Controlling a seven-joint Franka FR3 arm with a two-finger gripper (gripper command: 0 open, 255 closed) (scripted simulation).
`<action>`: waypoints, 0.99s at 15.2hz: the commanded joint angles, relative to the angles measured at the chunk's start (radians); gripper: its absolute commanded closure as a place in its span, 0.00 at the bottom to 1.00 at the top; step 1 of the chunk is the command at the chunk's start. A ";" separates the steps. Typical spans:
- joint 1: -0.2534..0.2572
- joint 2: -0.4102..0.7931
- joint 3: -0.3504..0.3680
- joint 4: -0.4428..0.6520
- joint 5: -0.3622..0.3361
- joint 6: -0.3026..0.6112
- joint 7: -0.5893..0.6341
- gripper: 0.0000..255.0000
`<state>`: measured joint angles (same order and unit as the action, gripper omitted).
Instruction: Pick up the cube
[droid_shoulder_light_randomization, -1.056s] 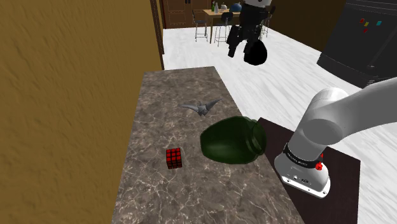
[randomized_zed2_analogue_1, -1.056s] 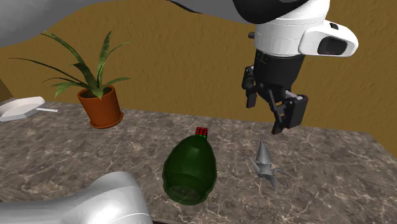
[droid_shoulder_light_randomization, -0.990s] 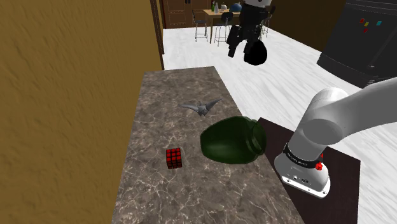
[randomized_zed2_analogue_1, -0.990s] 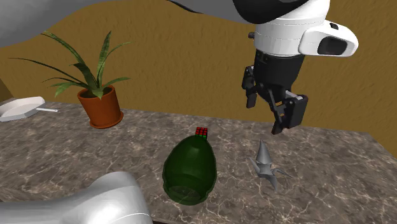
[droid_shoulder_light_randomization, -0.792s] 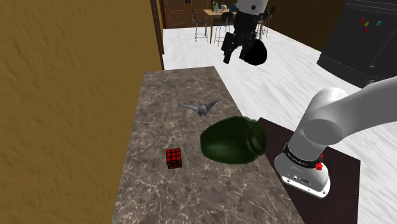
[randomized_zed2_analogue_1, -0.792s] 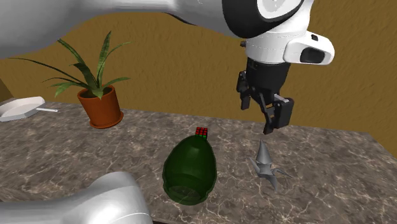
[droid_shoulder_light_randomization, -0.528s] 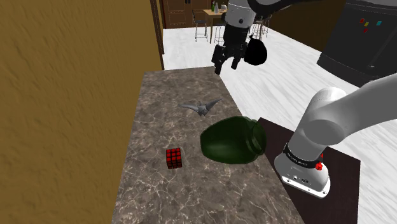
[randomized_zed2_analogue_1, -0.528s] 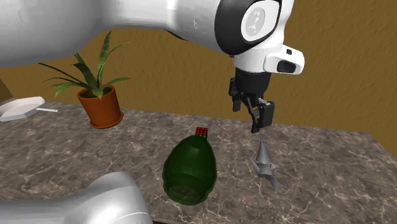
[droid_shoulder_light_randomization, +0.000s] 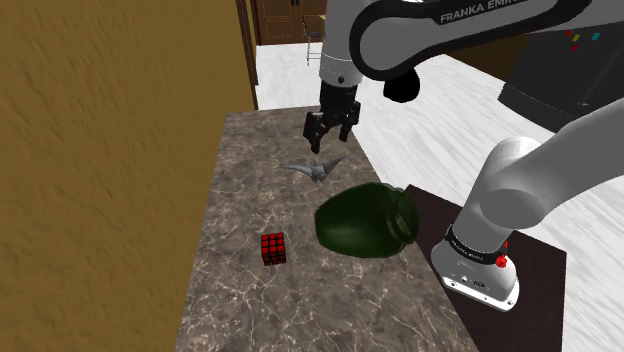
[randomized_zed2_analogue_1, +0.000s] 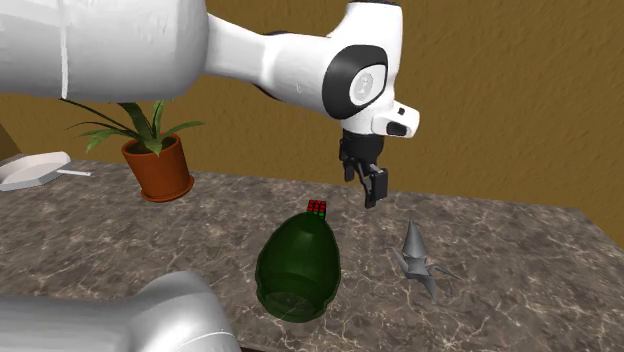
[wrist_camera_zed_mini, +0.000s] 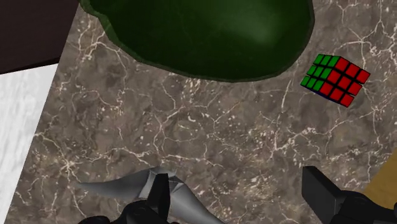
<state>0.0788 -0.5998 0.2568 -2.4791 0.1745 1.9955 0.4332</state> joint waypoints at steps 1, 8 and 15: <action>0.007 0.055 0.042 0.000 0.007 0.051 0.041 0.00; 0.014 0.270 0.185 0.039 -0.017 0.205 0.198 0.00; 0.009 0.543 0.308 0.139 -0.159 0.328 0.414 0.00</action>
<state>0.0910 -0.1075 0.5509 -2.3641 0.0492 2.3065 0.8111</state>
